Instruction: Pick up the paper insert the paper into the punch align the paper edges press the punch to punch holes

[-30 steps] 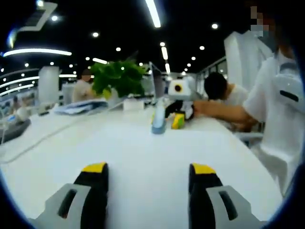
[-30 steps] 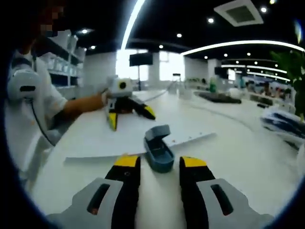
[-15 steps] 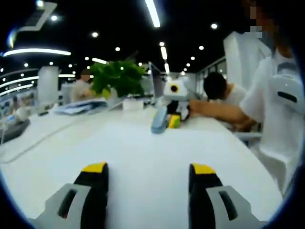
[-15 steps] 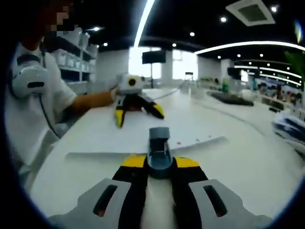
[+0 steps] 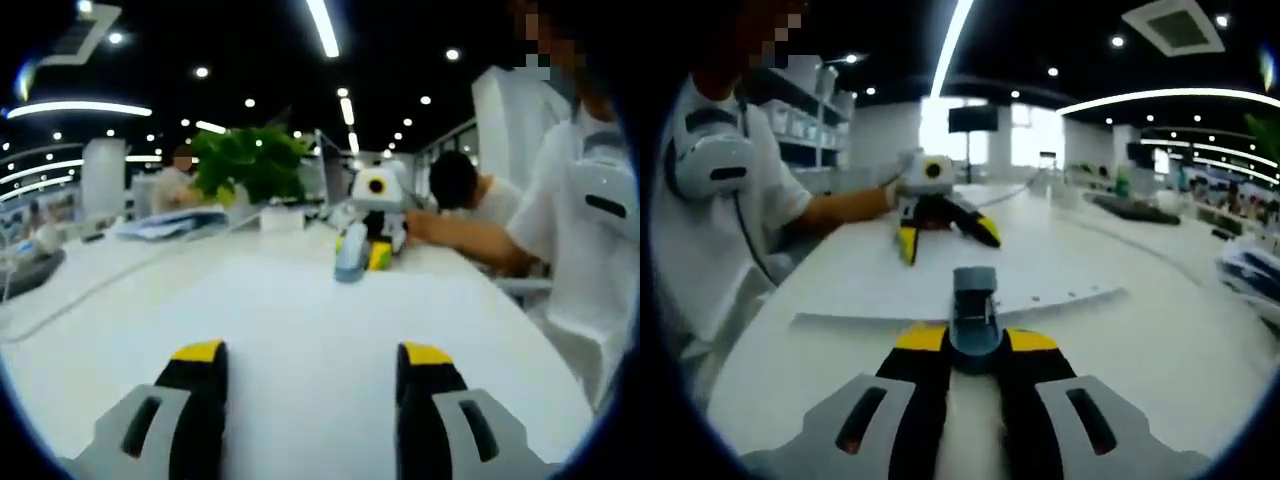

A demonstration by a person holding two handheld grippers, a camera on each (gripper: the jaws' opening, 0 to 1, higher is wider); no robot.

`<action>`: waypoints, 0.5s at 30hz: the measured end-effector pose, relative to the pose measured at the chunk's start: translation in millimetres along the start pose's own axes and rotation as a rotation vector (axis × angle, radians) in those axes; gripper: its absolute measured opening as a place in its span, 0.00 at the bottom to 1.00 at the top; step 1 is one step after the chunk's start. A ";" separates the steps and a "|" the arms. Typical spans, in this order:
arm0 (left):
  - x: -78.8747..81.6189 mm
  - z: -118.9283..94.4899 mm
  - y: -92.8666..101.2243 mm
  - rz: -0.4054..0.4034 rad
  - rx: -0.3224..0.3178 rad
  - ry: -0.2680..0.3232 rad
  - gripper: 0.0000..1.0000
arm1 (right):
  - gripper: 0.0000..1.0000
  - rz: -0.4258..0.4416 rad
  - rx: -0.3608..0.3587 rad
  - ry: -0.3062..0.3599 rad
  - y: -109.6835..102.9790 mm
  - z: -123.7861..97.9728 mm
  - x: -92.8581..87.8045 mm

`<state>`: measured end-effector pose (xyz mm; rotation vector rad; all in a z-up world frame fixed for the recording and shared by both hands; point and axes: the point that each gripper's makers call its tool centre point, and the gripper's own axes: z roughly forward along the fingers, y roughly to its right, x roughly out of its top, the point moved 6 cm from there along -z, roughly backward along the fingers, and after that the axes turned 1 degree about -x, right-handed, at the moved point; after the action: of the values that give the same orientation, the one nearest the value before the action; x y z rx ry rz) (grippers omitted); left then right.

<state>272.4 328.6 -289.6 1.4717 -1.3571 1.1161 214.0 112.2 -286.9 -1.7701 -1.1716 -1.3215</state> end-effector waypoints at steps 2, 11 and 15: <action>0.0 -0.1 0.3 0.000 -0.001 0.000 0.69 | 0.23 -0.003 0.002 -0.002 -0.8 0.5 0.1; -0.2 -0.2 1.3 0.000 -0.002 0.001 0.69 | 0.23 -0.026 0.024 -0.001 -5.7 1.1 0.7; -0.1 -0.1 1.4 0.000 -0.003 0.001 0.69 | 0.23 -0.025 0.033 -0.002 -8.0 1.6 0.9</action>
<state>271.0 328.6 -289.7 1.4689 -1.3572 1.1141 207.4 117.1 -286.7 -1.7385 -1.2140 -1.3078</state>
